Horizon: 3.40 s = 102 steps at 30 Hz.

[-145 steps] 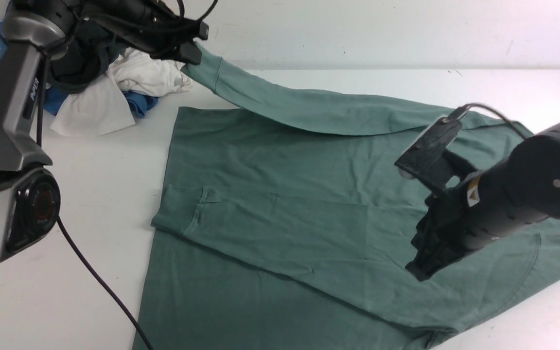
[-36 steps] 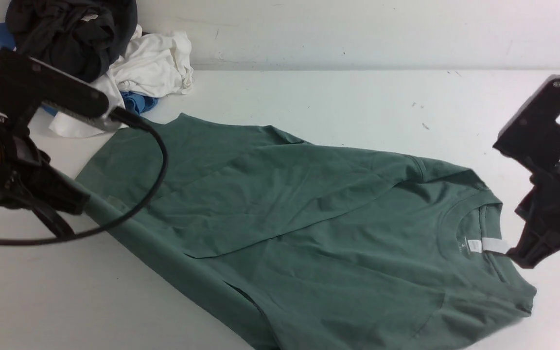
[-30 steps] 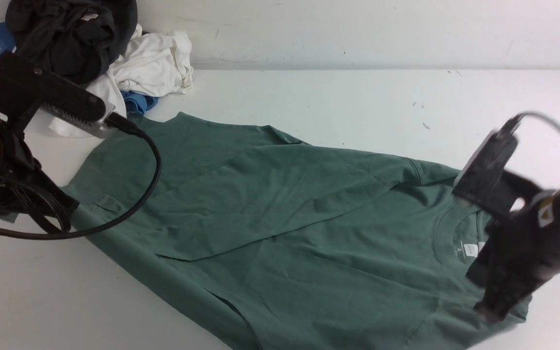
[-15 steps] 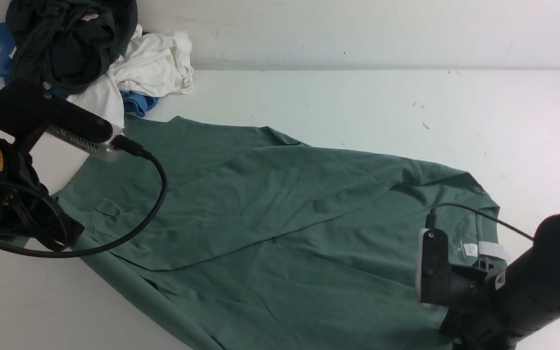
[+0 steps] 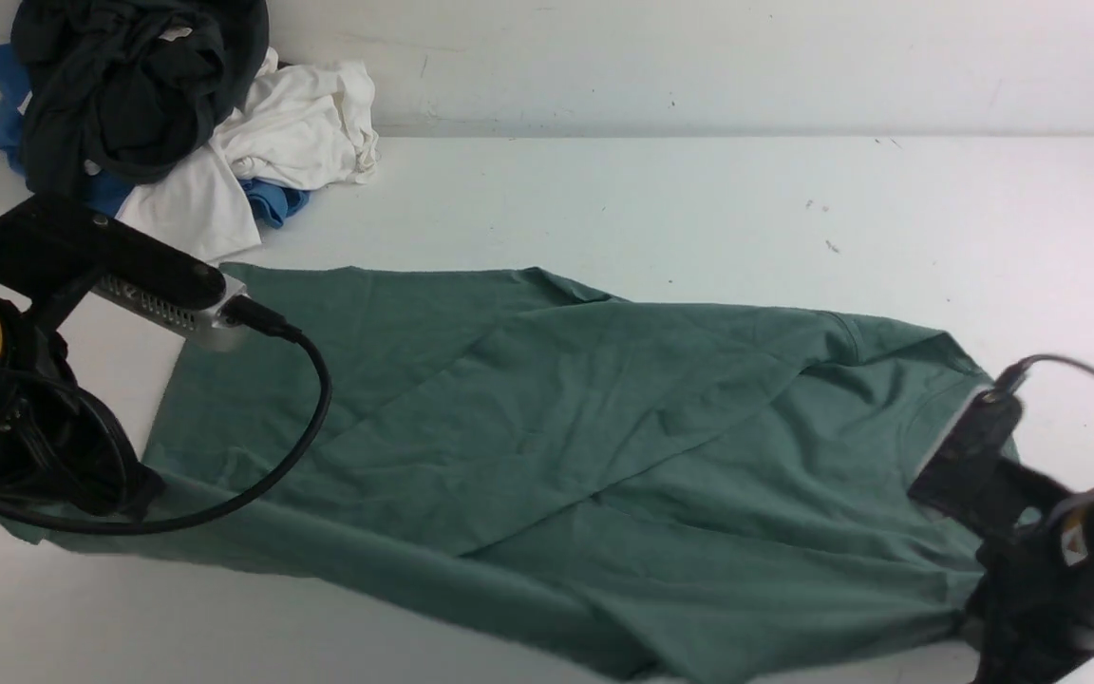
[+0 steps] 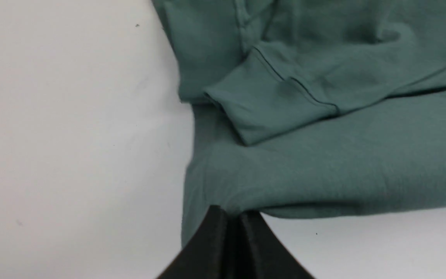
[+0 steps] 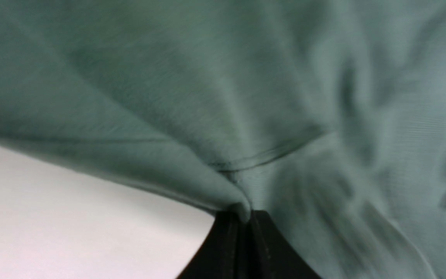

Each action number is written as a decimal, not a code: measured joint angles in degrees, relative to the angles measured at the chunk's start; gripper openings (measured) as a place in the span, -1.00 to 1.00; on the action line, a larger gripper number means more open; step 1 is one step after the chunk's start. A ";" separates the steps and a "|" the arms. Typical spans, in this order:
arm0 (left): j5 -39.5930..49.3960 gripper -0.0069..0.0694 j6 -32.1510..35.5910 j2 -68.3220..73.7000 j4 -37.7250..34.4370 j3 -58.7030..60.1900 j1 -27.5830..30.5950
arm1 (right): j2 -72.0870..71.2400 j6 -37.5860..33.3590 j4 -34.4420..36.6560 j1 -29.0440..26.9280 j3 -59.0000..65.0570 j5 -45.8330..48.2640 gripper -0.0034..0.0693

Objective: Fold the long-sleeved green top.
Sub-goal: Use both arms simultaneously to clamp the lower edge of the clothing fabric, then use both arms to drag the lower edge of the fabric forward and fold it over the upper edge

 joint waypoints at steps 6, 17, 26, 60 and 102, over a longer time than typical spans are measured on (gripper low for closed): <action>-8.31 -0.78 -0.46 2.23 0.30 -1.43 0.98 | -6.76 7.20 -4.56 -0.01 -3.97 2.30 -0.88; -18.28 -0.78 -2.39 30.45 -0.67 -23.55 9.77 | 19.99 6.13 -5.11 -7.71 -30.44 -6.62 -0.88; -32.10 -0.50 -8.45 44.35 0.59 -28.77 10.32 | 42.59 11.25 1.24 -9.04 -54.78 2.25 -0.53; -13.70 -0.84 15.26 47.94 -24.85 -25.62 4.75 | 52.87 -12.38 20.87 4.19 -66.31 -6.25 -0.94; -32.24 -0.84 20.88 48.28 -35.63 -27.50 4.73 | 60.41 -19.57 52.13 1.74 -71.50 -12.07 -0.94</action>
